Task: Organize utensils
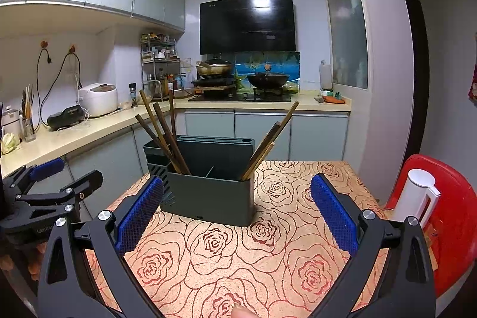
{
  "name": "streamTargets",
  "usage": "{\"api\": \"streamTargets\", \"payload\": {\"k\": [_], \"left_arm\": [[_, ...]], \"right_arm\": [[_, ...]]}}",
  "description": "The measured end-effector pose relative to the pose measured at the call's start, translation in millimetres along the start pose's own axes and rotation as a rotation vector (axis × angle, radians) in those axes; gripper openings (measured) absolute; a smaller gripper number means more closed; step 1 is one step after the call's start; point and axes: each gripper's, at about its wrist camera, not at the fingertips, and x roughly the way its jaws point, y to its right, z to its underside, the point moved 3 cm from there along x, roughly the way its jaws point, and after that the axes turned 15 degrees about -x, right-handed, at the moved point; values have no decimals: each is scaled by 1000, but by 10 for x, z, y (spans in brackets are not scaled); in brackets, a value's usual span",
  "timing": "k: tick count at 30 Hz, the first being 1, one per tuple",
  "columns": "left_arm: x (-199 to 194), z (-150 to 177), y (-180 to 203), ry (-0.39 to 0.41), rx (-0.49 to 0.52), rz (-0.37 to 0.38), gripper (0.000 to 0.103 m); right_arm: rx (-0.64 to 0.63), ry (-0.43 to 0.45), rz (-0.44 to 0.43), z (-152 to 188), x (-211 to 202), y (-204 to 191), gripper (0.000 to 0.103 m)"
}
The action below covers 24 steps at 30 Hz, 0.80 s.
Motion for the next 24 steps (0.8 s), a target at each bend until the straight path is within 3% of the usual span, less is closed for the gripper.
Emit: {"api": "streamTargets", "payload": {"k": [13, 24], "left_arm": [[-54, 6, 16, 26, 27, -7, 93], [-38, 27, 25, 13, 23, -4, 93]], "right_arm": [[36, -49, -1, 144, 83, 62, 96], [37, -38, -11, 119, 29, 29, 96]]}}
